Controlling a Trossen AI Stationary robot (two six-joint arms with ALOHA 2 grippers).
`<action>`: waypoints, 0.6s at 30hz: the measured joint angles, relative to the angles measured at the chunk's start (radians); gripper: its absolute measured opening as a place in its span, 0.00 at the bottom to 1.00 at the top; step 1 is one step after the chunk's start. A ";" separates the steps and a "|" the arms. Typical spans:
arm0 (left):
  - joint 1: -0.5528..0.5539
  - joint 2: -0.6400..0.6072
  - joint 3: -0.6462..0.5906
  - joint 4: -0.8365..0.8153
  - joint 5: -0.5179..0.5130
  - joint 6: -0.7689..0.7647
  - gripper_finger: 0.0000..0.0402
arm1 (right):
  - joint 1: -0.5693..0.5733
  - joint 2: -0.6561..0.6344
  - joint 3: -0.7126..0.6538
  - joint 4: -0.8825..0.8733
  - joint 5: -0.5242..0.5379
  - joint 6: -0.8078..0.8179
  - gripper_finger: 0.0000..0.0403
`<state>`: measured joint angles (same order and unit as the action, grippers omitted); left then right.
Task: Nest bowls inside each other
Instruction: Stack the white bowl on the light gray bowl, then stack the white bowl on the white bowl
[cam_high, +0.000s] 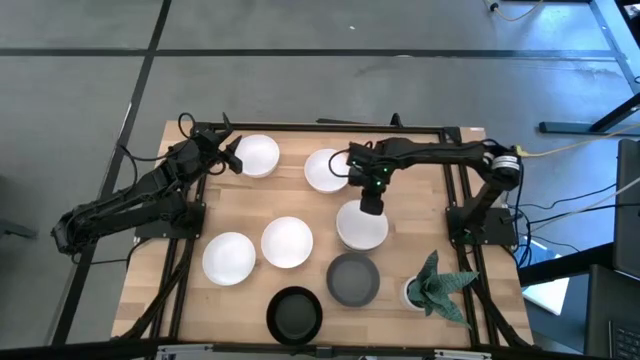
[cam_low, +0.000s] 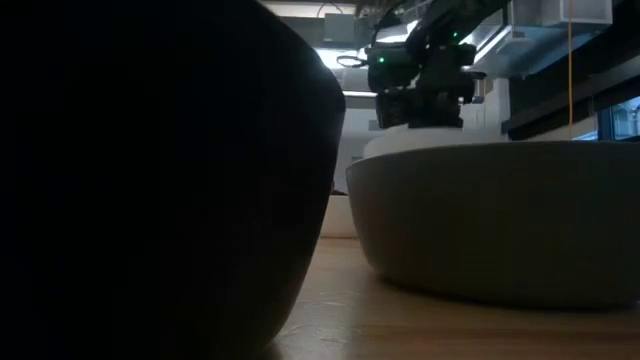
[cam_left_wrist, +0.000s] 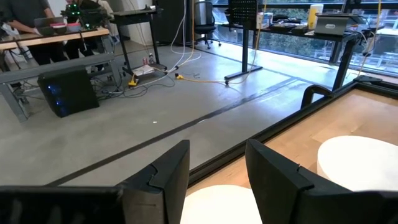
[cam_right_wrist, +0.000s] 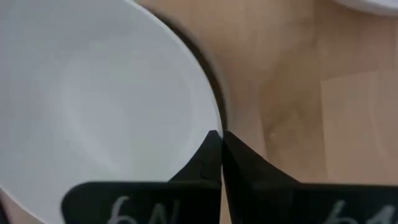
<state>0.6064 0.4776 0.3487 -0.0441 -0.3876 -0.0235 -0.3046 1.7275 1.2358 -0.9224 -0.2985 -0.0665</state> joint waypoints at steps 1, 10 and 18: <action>0.000 0.000 0.000 0.000 0.000 0.000 0.38 | 0.000 0.005 0.000 0.006 0.001 -0.011 0.00; 0.000 0.000 0.000 0.000 0.000 0.000 0.38 | 0.000 0.005 0.011 0.029 0.016 -0.010 0.08; 0.000 0.000 0.000 0.000 0.000 0.008 0.38 | -0.002 0.005 0.048 0.027 0.016 -0.051 0.22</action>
<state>0.6064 0.4777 0.3485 -0.0441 -0.3878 -0.0157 -0.3065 1.7329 1.2843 -0.8958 -0.2829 -0.1173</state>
